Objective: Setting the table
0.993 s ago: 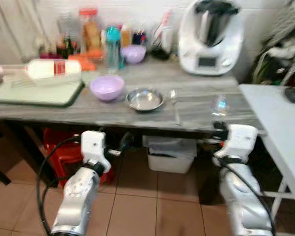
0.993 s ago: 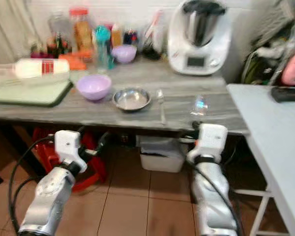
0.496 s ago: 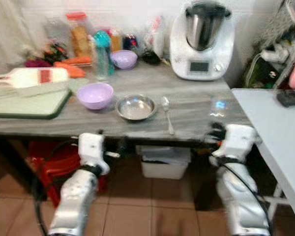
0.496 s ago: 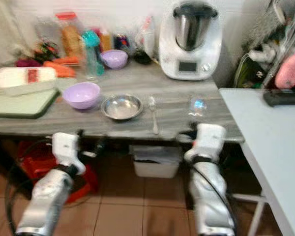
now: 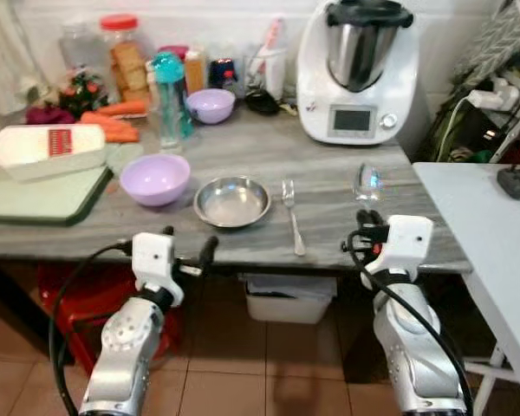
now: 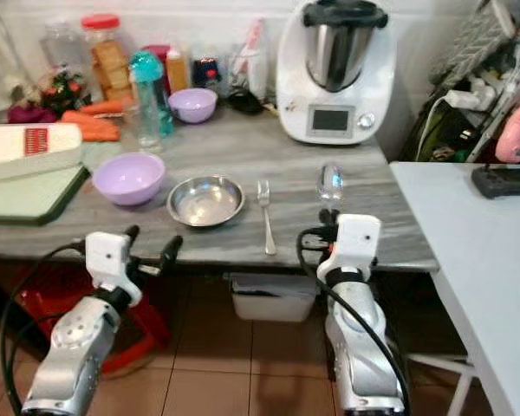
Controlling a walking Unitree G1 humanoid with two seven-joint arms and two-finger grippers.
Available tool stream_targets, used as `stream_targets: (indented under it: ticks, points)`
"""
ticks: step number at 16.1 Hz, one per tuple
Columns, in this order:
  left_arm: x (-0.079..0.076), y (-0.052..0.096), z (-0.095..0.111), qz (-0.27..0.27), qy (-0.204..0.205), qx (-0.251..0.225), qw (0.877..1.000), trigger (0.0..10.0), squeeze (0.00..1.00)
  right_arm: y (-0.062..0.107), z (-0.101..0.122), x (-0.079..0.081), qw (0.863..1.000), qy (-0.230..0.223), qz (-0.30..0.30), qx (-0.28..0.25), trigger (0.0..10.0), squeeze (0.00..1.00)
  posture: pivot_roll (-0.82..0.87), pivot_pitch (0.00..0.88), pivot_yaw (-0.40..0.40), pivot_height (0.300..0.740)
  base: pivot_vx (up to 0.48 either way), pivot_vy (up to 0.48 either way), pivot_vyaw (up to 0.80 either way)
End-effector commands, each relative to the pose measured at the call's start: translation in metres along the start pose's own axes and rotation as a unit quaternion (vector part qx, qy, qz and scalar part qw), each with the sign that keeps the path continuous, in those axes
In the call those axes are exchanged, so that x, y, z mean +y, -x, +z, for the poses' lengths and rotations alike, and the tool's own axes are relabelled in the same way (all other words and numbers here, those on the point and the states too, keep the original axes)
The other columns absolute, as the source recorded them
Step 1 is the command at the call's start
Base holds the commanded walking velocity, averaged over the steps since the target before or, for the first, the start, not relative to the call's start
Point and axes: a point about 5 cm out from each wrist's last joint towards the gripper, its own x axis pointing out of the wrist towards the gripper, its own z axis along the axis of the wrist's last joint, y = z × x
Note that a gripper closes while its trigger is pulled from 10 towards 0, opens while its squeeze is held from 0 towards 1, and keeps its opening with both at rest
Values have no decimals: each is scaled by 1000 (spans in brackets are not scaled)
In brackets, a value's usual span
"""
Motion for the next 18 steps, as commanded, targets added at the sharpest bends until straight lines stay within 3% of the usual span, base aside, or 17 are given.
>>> stream_targets:
  ticks: [1, 6, 11, 14, 15, 18]
  points:
    - [-9, -4, 1, -15, 0, -2, 1000, 10000, 0, 1, 3, -10, 1000, 8, -14, -9, 10000, 0, 39, 0, 13, 740, 300, 0, 0]
    - [-9, -2, 2, -17, 5, -5, 1000, 10000, 0, 2, 2, -9, 1000, 4, -17, -9, 10000, 0, 37, 0, 15, 740, 235, 0, 159]
    - [-8, 12, -3, -74, -21, 12, 997, 10000, 0, 2, 0, -12, 1000, -8, -26, -2, 10000, 0, 38, 0, 11, 740, 0, 0, 0]
    - [-12, 26, -8, -130, -19, 29, 991, 10000, 0, -3, -10, -17, 998, -41, -43, 39, 10000, 0, 35, 0, 11, 740, 0, 0, 0]
    - [-13, 30, -8, -156, -21, 34, 987, 10000, 0, -7, -16, -22, 992, -81, -63, 68, 10000, 0, 33, 0, 9, 740, 0, 0, 0]
    - [-10, 33, -7, -187, -29, 40, 981, 10000, 0, -24, -22, -30, 986, -94, -73, 115, 10000, 0, 35, 0, 4, 740, 0, 0, 0]
